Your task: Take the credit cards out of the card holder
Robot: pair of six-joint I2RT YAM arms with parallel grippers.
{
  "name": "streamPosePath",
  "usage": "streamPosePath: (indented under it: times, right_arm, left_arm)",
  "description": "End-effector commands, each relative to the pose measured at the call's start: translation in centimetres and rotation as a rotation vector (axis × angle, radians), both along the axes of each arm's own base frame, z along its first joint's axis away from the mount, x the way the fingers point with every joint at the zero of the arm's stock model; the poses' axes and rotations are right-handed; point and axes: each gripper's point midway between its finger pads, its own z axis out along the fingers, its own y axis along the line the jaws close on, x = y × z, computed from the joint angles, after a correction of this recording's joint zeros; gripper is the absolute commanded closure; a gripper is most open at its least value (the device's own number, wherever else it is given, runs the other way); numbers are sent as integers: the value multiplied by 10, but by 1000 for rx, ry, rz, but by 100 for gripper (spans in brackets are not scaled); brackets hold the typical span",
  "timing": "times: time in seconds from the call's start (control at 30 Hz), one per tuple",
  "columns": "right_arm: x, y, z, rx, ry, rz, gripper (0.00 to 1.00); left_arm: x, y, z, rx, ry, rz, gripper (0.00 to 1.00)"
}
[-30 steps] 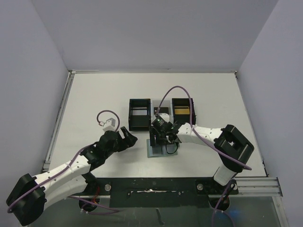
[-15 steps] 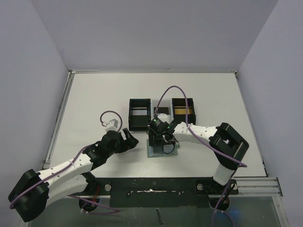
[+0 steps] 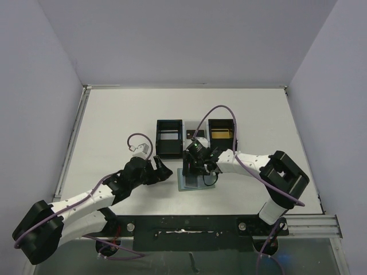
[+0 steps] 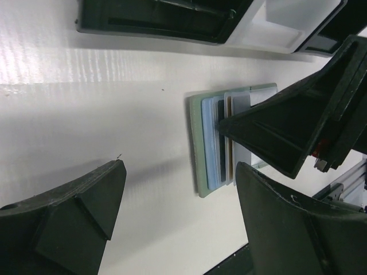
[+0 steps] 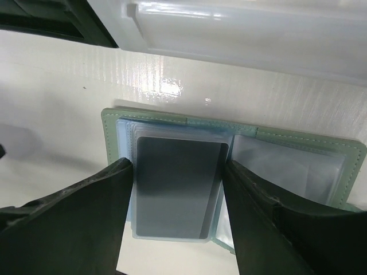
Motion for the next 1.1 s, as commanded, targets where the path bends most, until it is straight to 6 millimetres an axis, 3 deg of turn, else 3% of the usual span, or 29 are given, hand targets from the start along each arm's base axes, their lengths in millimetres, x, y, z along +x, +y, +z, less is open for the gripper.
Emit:
streamPosePath:
  times: [0.0,0.13,0.33,0.63,0.77,1.07]
  right_arm:
    - [1,13,9,143,-2,0,37]
    - [2,10,6,148,12,-4,36]
    - [5,3,7,76,14,-13,30]
    - [6,-2,7,-45,-21,-29,28]
    - [8,0,7,-91,-49,-32,28]
    - [3,12,10,-31,-45,-6,43]
  left_arm:
    - [11,-27,32,-110,-69,-69,22]
    - [11,-42,35,-195,-51,-95,22]
    - [10,-48,28,-204,-13,-106,23]
    - [12,-31,22,-164,3,-18,23]
    - [12,-22,27,-228,8,61,23]
    - [5,-20,31,-301,-3,45,23]
